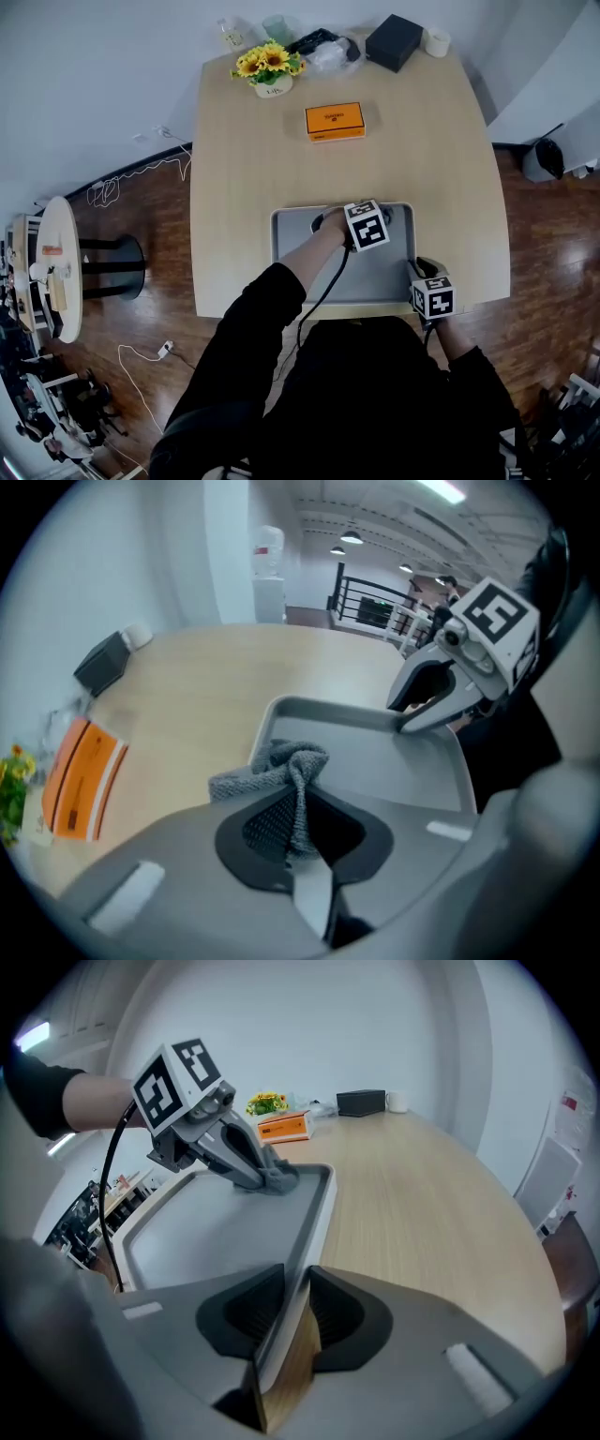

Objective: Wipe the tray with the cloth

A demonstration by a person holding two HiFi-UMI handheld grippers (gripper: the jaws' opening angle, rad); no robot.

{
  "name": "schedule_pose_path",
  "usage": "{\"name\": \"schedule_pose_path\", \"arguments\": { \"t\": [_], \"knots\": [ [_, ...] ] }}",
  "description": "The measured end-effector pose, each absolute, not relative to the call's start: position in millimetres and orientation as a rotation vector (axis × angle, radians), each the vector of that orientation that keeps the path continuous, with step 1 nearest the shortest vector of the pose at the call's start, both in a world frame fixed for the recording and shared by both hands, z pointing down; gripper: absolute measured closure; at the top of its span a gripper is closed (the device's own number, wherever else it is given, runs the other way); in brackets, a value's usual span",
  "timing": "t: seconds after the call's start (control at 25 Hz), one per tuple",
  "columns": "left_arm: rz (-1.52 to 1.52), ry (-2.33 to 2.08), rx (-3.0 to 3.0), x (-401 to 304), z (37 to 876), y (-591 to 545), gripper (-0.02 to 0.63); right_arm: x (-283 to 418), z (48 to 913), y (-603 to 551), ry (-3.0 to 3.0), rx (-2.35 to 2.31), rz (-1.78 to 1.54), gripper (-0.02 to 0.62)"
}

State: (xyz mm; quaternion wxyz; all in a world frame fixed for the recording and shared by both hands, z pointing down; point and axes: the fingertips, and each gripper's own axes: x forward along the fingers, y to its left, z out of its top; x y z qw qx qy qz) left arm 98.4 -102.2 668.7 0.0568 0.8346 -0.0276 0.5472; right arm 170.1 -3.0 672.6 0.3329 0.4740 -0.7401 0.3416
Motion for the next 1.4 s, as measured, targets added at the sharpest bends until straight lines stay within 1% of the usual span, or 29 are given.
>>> {"name": "schedule_pose_path", "arguments": {
  "t": [0.24,0.44,0.6,0.72,0.88,1.04,1.2,1.4],
  "knots": [
    [1.668,-0.281,2.348,-45,672,-121,0.604,174,675,-3,-1.926,1.26,0.901,0.508],
    [1.611,-0.446,2.277,-118,673,-121,0.604,174,676,-5,-1.905,1.278,0.904,0.509],
    [1.54,-0.447,2.317,-115,668,-91,0.604,173,676,-5,-1.889,1.3,0.912,0.511],
    [1.48,-0.402,2.374,-104,669,-35,0.604,173,676,-5,-1.882,1.324,0.917,0.512],
    [1.498,-0.296,2.396,-98,676,35,0.604,175,676,-7,-1.875,1.36,0.92,0.515],
    [1.475,-0.23,2.374,-98,676,65,0.604,176,677,-5,-1.875,1.384,0.923,0.515],
    [1.499,-0.192,2.399,-94,679,54,0.604,175,676,-5,-1.865,1.401,0.926,0.517],
    [1.402,-0.364,2.422,-67,666,-10,0.604,174,677,-6,-1.847,1.403,0.929,0.518]
  ]
}}
